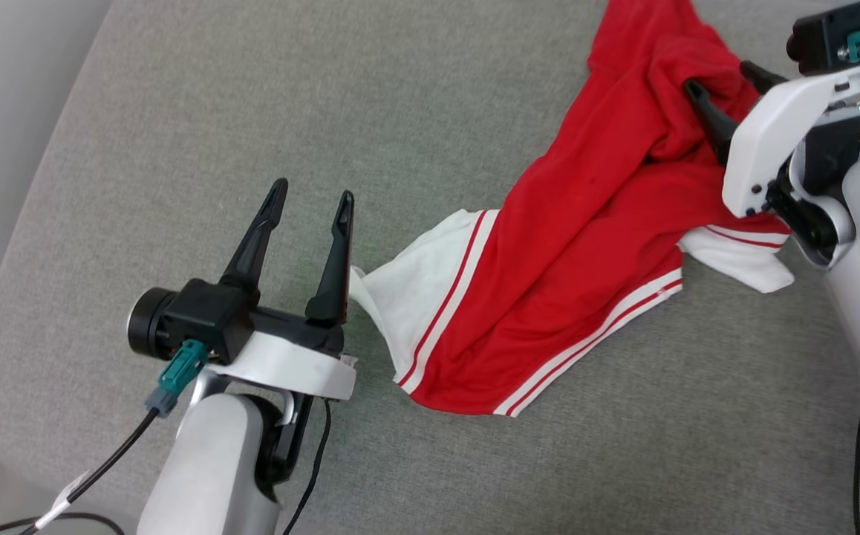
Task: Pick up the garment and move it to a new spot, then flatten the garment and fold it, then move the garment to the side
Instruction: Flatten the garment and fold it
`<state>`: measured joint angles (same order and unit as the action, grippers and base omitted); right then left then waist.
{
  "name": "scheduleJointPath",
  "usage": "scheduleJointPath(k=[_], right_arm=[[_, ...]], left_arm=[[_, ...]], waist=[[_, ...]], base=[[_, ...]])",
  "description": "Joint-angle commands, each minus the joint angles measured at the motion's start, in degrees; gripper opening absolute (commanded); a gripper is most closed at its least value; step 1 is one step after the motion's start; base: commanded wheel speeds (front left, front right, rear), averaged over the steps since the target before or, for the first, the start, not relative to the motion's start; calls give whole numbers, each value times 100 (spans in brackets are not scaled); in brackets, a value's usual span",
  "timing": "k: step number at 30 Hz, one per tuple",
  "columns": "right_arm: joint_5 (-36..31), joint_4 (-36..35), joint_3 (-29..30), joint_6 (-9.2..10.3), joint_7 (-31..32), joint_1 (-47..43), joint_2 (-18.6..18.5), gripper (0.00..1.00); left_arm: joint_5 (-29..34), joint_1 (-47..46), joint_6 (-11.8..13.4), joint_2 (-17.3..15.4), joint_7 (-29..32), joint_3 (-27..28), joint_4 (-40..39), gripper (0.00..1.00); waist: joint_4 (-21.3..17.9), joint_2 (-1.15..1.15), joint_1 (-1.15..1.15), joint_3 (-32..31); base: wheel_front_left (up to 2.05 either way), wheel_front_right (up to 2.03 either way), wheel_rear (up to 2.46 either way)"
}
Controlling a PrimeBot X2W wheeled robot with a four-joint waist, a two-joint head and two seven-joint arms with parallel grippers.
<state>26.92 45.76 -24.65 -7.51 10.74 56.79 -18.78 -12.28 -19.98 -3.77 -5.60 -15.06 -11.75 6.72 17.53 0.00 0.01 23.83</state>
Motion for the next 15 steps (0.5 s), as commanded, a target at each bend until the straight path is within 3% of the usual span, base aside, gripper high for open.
scheduleJointPath(k=[1,6,15], right_arm=[[132,-90,-42,4,-10,-180,-98,100],[582,-506,-19,3,424,-590,-394,100],[1015,-1627,111,3,2441,-1418,-840,100]], left_arm=[[36,119,-8,-33,-14,40,11,100],[52,341,18,-68,-14,139,78,100],[61,587,79,-134,-14,170,104,100]], waist=[[-148,0,-1,-205],[-380,0,-1,-563],[-623,0,-1,-925]], base=[[0,0,0],[0,0,0],[0,0,0]])
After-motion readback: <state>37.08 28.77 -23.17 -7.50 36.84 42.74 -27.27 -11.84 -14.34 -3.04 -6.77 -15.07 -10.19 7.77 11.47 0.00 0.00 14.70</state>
